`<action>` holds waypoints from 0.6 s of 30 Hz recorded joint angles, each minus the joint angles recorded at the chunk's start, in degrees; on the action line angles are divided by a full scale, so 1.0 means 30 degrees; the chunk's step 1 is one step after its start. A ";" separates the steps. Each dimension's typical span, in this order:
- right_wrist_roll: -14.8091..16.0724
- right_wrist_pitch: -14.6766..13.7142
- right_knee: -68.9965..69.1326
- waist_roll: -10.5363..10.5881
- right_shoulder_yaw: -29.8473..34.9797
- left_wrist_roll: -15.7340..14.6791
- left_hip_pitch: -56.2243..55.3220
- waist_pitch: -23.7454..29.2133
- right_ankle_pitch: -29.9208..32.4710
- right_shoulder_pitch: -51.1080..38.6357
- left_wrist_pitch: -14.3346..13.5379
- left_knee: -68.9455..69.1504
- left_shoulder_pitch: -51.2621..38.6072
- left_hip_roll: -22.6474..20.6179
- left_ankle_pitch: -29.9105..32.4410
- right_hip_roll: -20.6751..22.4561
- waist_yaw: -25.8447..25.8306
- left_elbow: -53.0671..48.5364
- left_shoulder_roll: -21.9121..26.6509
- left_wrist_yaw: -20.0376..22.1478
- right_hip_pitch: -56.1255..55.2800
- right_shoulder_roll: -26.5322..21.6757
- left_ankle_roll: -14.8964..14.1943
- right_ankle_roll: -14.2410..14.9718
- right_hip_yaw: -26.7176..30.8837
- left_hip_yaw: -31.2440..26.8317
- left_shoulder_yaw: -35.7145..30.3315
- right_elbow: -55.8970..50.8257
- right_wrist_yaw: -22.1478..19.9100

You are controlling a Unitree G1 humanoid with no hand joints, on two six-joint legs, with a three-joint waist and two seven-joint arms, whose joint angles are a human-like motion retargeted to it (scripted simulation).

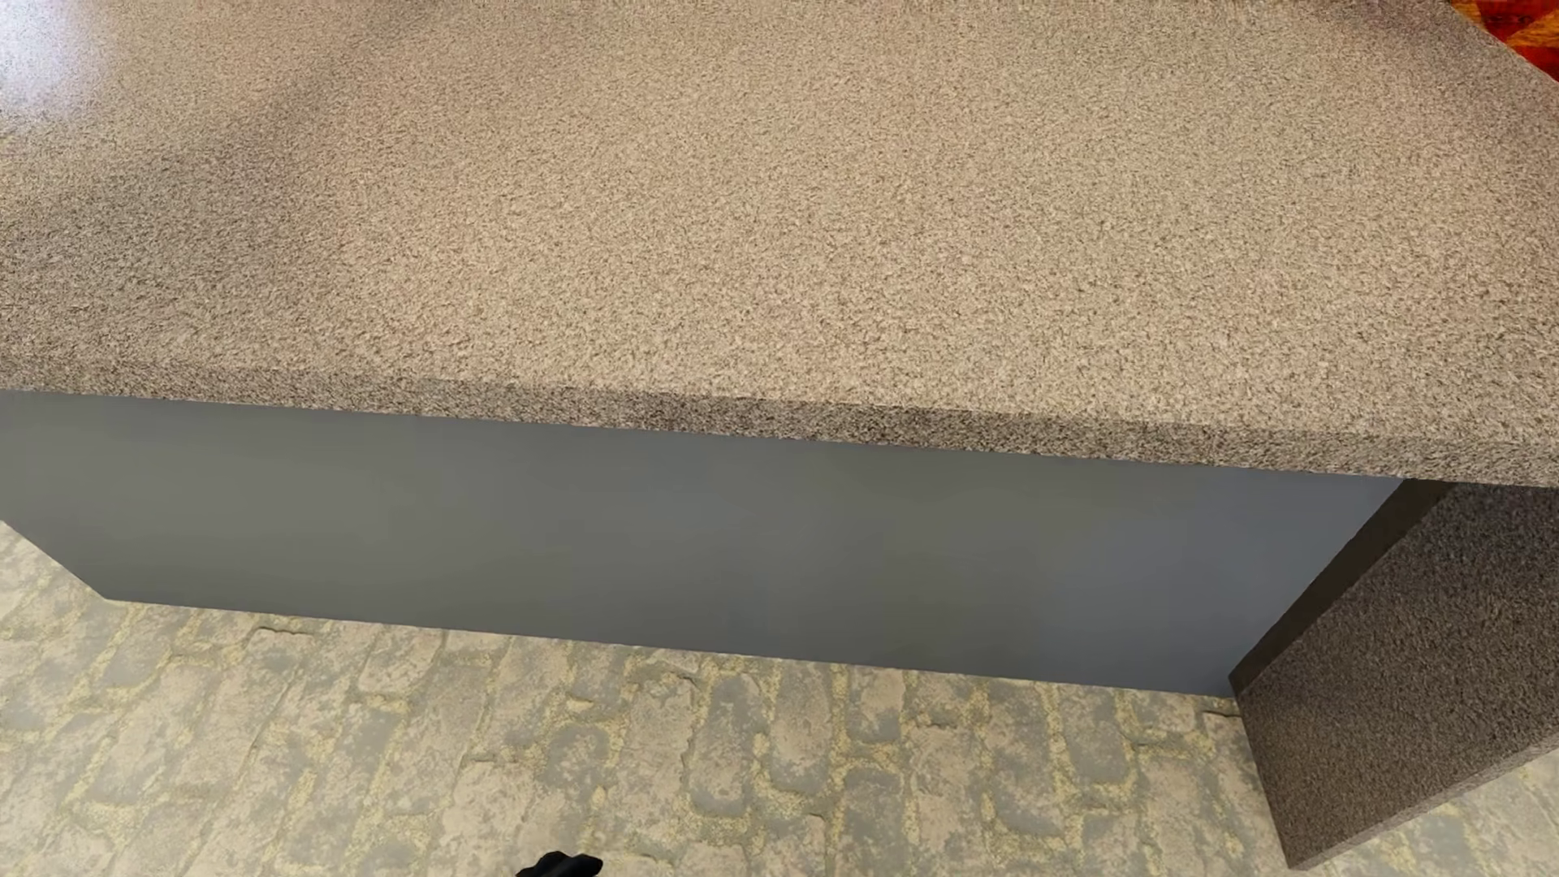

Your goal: Go to the counter

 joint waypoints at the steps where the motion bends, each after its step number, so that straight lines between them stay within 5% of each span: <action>1: 0.0068 -0.0140 -0.0011 0.0090 -0.0216 0.0147 0.0117 -0.0022 -0.0179 -0.0346 0.0112 0.0067 0.0270 0.0163 0.0100 0.0108 -0.0035 0.0159 0.0111 -0.0210 0.0198 -0.0030 -0.0255 -0.0094 -0.0169 -0.0133 -0.0393 -0.0260 -0.0308; 6: 0.1593 -0.0184 -0.0122 0.0473 -0.1708 0.0652 0.0709 -0.0261 -0.0965 -0.1588 0.1201 0.0051 0.0693 0.0793 0.0697 0.0660 -0.0210 0.1744 0.0547 -0.1237 0.1005 0.0734 -0.0980 -0.0392 -0.0660 -0.0813 -0.1099 -0.1784 -0.1815; 11: 0.1185 -0.0477 -0.0239 0.0730 -0.0106 0.0214 0.0507 -0.0413 -0.1633 -0.2284 0.0823 0.1026 0.0553 0.1199 0.1016 0.1142 -0.0171 0.0886 0.0539 -0.0536 0.1432 0.0645 -0.0967 -0.0530 -0.0737 -0.1079 -0.0703 -0.1412 -0.1448; 18: 0.0624 0.0353 -0.0038 0.1034 0.0362 -0.0329 -0.0316 -0.0549 -0.2250 -0.1881 0.0411 0.2919 -0.0045 0.1779 0.1333 0.1892 -0.0195 -0.0827 0.0478 -0.0179 0.1494 0.1006 -0.1028 -0.0855 -0.0609 -0.0886 -0.0979 0.1511 -0.1452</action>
